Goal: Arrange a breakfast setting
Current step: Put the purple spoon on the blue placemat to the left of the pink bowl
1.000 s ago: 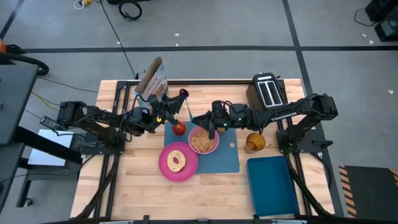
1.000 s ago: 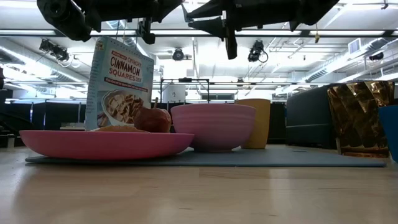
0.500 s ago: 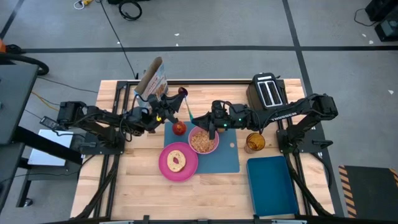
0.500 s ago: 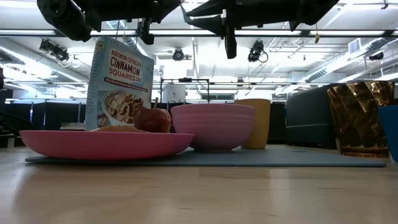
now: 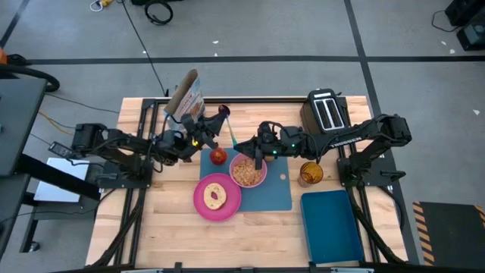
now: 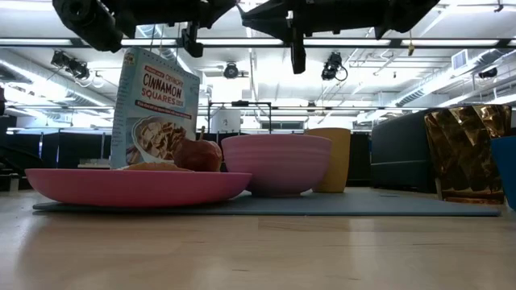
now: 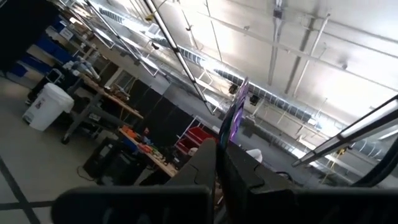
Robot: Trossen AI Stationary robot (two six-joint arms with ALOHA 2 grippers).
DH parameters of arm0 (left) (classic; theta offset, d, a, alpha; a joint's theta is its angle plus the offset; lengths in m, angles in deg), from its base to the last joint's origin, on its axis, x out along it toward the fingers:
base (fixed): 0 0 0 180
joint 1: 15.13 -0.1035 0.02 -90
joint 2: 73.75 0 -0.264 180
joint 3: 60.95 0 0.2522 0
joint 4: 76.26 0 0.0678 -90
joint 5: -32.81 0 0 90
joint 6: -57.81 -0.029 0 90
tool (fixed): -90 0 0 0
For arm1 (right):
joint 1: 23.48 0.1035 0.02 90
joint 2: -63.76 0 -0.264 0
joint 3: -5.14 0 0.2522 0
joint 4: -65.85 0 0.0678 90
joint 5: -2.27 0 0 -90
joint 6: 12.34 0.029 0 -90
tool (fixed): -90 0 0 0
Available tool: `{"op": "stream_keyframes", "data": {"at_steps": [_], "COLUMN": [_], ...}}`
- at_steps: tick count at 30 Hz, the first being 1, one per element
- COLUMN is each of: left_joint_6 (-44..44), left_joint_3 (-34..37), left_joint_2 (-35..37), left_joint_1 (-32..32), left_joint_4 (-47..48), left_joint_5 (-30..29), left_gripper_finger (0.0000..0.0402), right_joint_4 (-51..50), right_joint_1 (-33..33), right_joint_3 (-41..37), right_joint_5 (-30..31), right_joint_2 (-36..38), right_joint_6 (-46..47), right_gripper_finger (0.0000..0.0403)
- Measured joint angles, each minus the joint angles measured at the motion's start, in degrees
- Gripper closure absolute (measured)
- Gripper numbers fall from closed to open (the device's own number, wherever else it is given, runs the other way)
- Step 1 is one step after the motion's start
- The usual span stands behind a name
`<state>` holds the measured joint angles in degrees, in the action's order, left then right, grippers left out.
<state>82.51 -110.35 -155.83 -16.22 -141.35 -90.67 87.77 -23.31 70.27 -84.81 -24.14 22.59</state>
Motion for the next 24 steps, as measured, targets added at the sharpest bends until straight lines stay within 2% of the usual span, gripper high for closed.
{"op": "stream_keyframes", "data": {"at_steps": [4,11,14,20,24], "left_joint_6": [0.1,-3.3,-5.9,-6.1,-8.8], "left_joint_3": [-2.3,-2.6,-2.6,-2.6,-2.6], "left_joint_2": [-1.9,-1.8,-1.8,-0.1,3.2], "left_joint_1": [0.0,0.1,0.0,0.0,0.0], "left_joint_4": [-0.5,-0.2,0.3,8.7,14.0], "left_joint_5": [0.5,0.7,2.8,10.1,10.2], "left_gripper_finger": [0.0386,0.0386,0.0377,0.0298,0.0229], "right_joint_4": [0.1,0.3,0.3,1.2,0.8], "right_joint_1": [-0.1,-0.2,-0.1,0.5,1.8], "right_joint_3": [0.0,0.0,0.0,0.0,0.0], "right_joint_5": [0.0,0.0,0.0,2.0,2.0], "right_joint_2": [0.0,0.0,-0.1,-0.1,0.2], "right_joint_6": [1.3,3.1,3.0,2.6,4.8], "right_gripper_finger": [0.0388,0.0390,0.0390,0.0390,0.0390]}}
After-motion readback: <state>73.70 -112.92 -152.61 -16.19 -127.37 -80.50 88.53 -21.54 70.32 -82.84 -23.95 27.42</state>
